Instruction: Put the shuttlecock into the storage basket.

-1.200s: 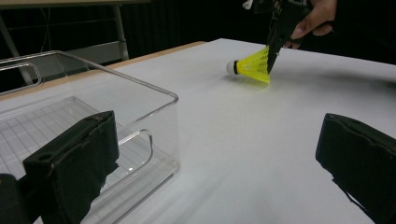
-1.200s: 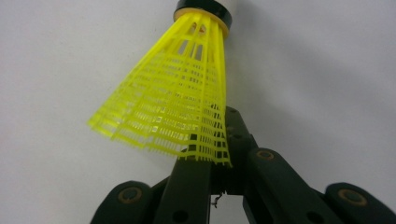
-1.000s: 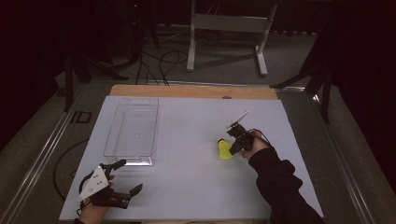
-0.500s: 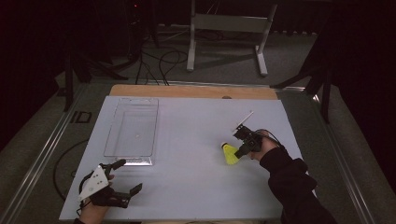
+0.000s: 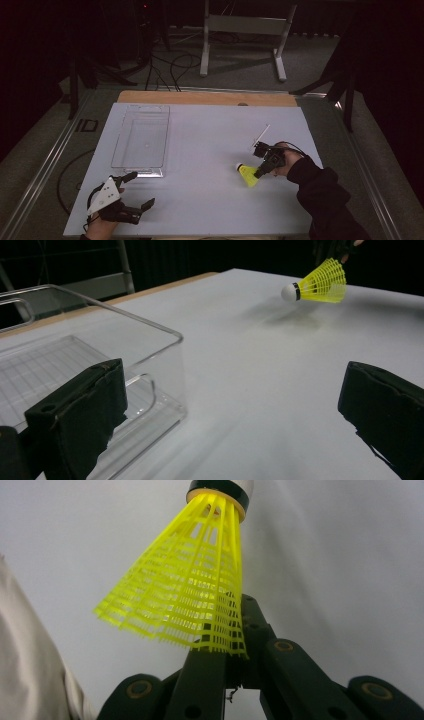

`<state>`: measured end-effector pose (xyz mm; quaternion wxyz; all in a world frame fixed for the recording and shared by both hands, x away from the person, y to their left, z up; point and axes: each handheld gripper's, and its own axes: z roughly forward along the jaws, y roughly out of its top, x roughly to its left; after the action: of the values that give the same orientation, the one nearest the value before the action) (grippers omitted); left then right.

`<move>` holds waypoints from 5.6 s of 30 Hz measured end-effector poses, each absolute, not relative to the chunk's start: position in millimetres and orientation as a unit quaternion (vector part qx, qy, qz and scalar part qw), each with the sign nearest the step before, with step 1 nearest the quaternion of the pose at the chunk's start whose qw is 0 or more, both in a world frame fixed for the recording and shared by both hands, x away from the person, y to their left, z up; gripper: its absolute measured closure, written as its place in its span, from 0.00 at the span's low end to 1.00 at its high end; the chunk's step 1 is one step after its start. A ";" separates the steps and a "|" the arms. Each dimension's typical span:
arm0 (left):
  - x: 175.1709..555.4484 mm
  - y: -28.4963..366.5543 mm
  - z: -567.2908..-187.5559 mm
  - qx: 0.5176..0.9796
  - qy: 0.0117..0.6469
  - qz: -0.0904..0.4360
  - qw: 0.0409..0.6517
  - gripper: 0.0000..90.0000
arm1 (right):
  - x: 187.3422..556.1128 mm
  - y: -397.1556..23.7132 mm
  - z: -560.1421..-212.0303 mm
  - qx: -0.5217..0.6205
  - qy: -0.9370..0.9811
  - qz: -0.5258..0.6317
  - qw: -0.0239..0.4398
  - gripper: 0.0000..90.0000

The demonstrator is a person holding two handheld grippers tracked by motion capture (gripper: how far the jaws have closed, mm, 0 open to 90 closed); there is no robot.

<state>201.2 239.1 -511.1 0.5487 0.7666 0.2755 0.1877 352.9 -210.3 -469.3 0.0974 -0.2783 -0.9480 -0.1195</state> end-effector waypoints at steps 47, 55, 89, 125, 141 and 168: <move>263.1 123.2 -417.0 0.905 0.052 -0.014 0.423 0.01 | 324.7 -180.3 -435.6 -0.023 -0.982 -0.140 0.126 1.00; 270.4 94.6 -412.1 0.913 0.012 -0.005 0.407 0.06 | 324.5 -171.7 -433.1 -0.013 -0.982 -0.139 0.129 1.00; 279.8 27.5 -441.5 0.936 -0.065 -0.025 0.344 0.57 | 320.6 -152.7 -423.0 0.017 -0.979 -0.141 0.145 1.00; 289.3 46.9 -429.9 0.946 -0.061 -0.068 0.311 0.73 | 309.0 -163.5 -414.9 -0.026 -0.988 -0.146 0.031 0.41; 302.8 93.9 -409.1 0.947 -0.003 -0.056 0.316 0.73 | 309.8 -194.4 -410.7 -0.098 -0.968 -0.230 0.012 0.15; 328.7 181.8 -386.5 0.944 0.090 -0.030 0.315 0.73 | 285.1 -239.4 -414.5 -0.152 -0.903 -0.398 -0.060 0.11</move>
<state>328.7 181.8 -386.5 0.3150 0.9443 0.0901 -0.0301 285.1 -239.4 -414.5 -0.0605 -0.1518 -0.9029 -0.3975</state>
